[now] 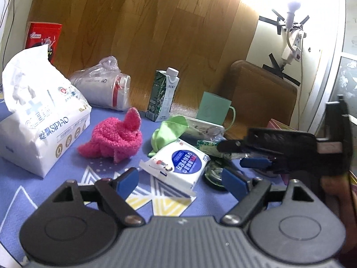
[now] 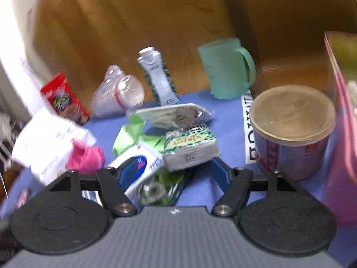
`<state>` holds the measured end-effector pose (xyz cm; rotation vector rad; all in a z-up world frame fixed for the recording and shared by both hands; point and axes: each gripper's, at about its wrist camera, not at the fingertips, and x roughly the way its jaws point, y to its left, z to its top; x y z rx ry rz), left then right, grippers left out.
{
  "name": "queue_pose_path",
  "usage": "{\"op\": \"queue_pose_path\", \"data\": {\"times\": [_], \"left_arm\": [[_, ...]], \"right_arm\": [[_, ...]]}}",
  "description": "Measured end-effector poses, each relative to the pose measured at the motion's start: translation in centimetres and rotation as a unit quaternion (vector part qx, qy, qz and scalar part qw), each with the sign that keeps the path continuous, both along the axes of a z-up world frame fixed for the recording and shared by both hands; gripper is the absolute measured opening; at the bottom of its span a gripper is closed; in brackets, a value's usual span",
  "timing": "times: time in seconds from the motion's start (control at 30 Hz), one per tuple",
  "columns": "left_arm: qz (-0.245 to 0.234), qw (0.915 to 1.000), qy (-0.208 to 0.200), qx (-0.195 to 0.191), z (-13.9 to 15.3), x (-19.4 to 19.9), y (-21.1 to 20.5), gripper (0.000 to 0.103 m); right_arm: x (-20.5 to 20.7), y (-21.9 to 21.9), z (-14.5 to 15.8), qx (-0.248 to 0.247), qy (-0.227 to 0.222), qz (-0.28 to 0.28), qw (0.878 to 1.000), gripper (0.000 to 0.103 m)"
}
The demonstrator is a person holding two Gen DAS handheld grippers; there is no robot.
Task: Organize soft objects
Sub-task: 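Move the left tool to the green-patterned tissue pack, then close the left tool on the tissue pack and lift it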
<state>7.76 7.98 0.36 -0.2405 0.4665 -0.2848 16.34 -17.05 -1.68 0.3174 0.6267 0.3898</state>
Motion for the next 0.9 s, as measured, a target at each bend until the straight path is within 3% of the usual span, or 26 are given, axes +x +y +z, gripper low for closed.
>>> {"op": "queue_pose_path", "data": {"times": [0.07,0.17,0.2,0.23,0.3,0.33,0.37,0.6,0.73,0.8,0.87,0.9], "left_arm": [[-0.001,1.0,-0.001,-0.003,0.0,0.0,0.0,0.089],[0.001,1.0,0.0,-0.004,-0.1,0.0,0.1,0.089],[0.002,1.0,0.0,-0.004,-0.1,-0.1,0.1,0.089],[0.003,1.0,-0.001,-0.004,-0.1,-0.1,0.1,0.089],[0.005,1.0,0.0,-0.004,-0.1,-0.1,0.1,0.089],[0.005,1.0,0.001,-0.004,-0.1,-0.1,0.1,0.089],[0.005,1.0,0.001,-0.004,-0.1,-0.1,0.1,0.089],[0.001,1.0,0.004,0.001,0.0,-0.1,0.0,0.091],[-0.035,0.9993,0.006,0.009,0.2,-0.3,-1.1,0.092],[-0.065,0.9977,0.016,-0.005,0.4,-0.5,-2.2,0.092],[-0.105,0.9938,0.027,-0.023,0.6,-0.7,-4.0,0.092],[-0.124,0.9915,0.03,-0.024,0.7,-0.8,-5.1,0.092]], "right_arm": [[0.5,0.4,0.0,-0.005,-0.001,-0.015,1.0,0.083],[1.0,0.7,-0.4,-0.011,0.008,-0.028,1.0,0.08],[1.0,0.6,-0.5,-0.007,0.011,-0.037,0.999,0.075],[1.0,0.3,-0.6,-0.003,0.012,-0.045,0.999,0.057],[0.5,-0.4,-0.6,0.016,0.019,-0.038,0.999,0.049],[0.2,-0.5,-0.6,0.018,0.02,-0.036,0.999,0.037],[-0.5,-0.7,-0.4,0.014,0.016,-0.035,0.999,0.035],[-8.2,-4.6,0.1,0.004,-0.01,0.003,1.0,0.035],[-12.8,-8.0,-0.5,-0.015,-0.013,0.011,1.0,0.037],[-14.5,-9.1,-0.7,-0.032,-0.017,0.004,0.999,0.041],[-16.1,-9.9,-0.7,-0.06,-0.033,-0.008,0.998,0.066],[-16.8,-10.0,-0.8,-0.075,-0.045,-0.013,0.996,0.073]]}}
